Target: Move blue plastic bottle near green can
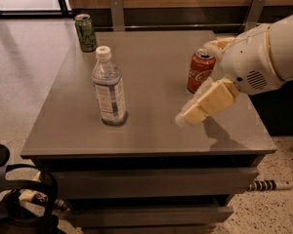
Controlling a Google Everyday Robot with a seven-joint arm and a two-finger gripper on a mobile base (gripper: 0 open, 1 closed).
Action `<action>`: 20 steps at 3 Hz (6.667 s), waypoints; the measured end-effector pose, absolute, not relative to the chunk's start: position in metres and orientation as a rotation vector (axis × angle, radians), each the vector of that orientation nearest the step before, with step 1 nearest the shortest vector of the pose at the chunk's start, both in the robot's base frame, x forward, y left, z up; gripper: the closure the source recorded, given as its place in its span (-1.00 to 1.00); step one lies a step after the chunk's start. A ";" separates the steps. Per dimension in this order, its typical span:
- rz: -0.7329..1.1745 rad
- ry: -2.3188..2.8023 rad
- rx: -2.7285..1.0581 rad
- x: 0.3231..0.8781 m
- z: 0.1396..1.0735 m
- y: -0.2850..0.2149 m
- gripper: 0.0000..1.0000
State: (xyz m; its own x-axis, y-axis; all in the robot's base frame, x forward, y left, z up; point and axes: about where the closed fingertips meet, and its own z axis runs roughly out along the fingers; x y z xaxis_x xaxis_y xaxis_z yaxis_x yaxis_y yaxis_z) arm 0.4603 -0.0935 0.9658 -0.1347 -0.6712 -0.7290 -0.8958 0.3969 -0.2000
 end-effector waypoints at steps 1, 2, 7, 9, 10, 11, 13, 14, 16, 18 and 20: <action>0.395 1.851 -1.314 0.462 0.976 -0.084 -1.00; 0.391 1.852 -1.317 0.461 0.976 -0.084 -1.00; 0.809 1.523 -1.213 0.532 0.891 0.039 -1.00; 0.973 1.381 -1.076 0.534 0.902 0.064 -1.00; 1.003 1.334 -1.060 0.531 0.911 0.074 -0.68; 1.007 1.328 -1.062 0.530 0.912 0.077 -0.25; 1.012 1.322 -1.070 0.528 0.914 0.082 0.83; 1.013 1.321 -1.072 0.527 0.914 0.083 1.00; 1.026 1.351 -0.972 0.583 0.955 0.069 1.00; 0.932 1.533 -0.890 0.655 1.013 0.052 1.00; 0.922 1.467 -0.986 0.705 1.010 0.021 1.00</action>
Offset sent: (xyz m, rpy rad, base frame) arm 0.0019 0.0102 0.0105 0.0511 -0.0146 -0.0034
